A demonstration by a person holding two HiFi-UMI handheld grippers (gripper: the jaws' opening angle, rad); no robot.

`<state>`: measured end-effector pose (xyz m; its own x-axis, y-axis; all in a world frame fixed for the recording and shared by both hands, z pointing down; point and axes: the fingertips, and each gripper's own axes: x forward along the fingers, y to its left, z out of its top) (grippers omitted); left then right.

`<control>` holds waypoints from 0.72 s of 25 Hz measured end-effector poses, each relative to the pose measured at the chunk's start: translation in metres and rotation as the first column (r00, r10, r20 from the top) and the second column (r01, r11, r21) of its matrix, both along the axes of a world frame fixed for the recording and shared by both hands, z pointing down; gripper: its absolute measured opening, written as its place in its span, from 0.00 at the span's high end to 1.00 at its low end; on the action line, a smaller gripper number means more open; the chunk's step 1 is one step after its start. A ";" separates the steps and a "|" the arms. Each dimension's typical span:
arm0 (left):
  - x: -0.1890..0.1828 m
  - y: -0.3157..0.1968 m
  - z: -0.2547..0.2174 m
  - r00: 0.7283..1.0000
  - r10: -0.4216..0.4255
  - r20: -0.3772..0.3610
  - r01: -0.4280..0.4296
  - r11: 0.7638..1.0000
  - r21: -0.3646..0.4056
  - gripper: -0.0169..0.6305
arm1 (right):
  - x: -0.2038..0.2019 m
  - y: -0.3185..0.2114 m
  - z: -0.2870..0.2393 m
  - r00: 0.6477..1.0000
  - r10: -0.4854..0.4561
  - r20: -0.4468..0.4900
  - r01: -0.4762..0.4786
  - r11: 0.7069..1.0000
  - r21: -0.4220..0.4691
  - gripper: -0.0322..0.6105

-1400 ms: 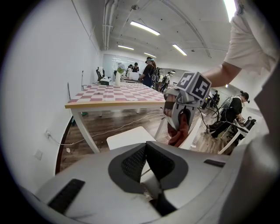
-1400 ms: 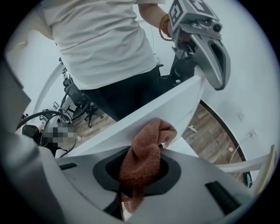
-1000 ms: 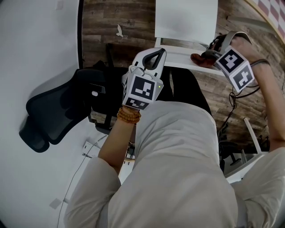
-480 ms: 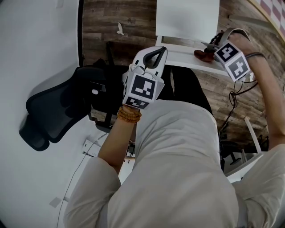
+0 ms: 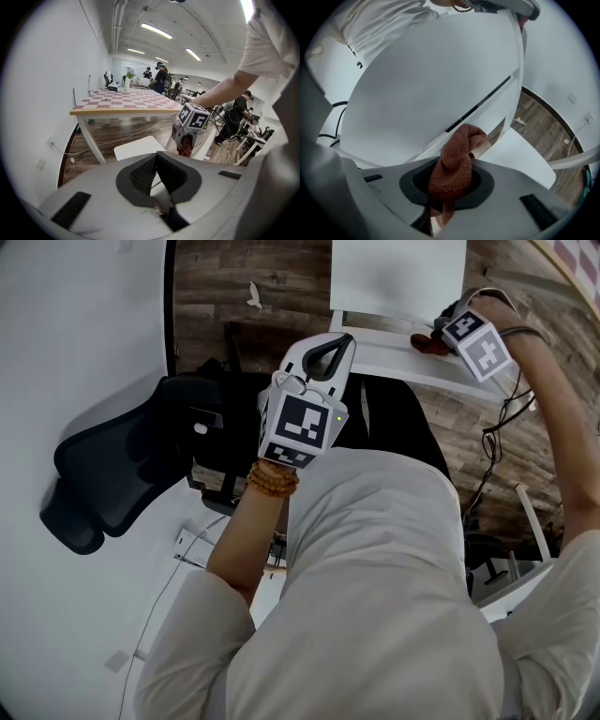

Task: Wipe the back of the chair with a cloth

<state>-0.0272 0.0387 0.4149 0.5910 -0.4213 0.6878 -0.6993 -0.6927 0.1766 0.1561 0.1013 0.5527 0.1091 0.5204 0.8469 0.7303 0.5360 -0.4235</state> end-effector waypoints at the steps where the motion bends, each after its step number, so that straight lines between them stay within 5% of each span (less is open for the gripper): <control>1: 0.000 0.000 0.000 1.000 0.000 0.000 0.000 1.000 0.000 0.92 | 0.000 0.000 0.004 1.000 0.005 -0.005 -0.005 1.000 -0.005 0.81; 18: -0.002 0.001 0.001 1.000 -0.005 0.003 0.005 1.000 0.001 0.92 | 0.027 0.006 0.039 0.994 0.043 -0.101 -0.048 0.998 -0.046 0.82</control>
<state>-0.0290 0.0393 0.4161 0.5867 -0.4250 0.6893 -0.7035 -0.6891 0.1739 0.1834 0.1077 0.5920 0.1670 0.5668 0.8068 0.6586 0.5448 -0.5191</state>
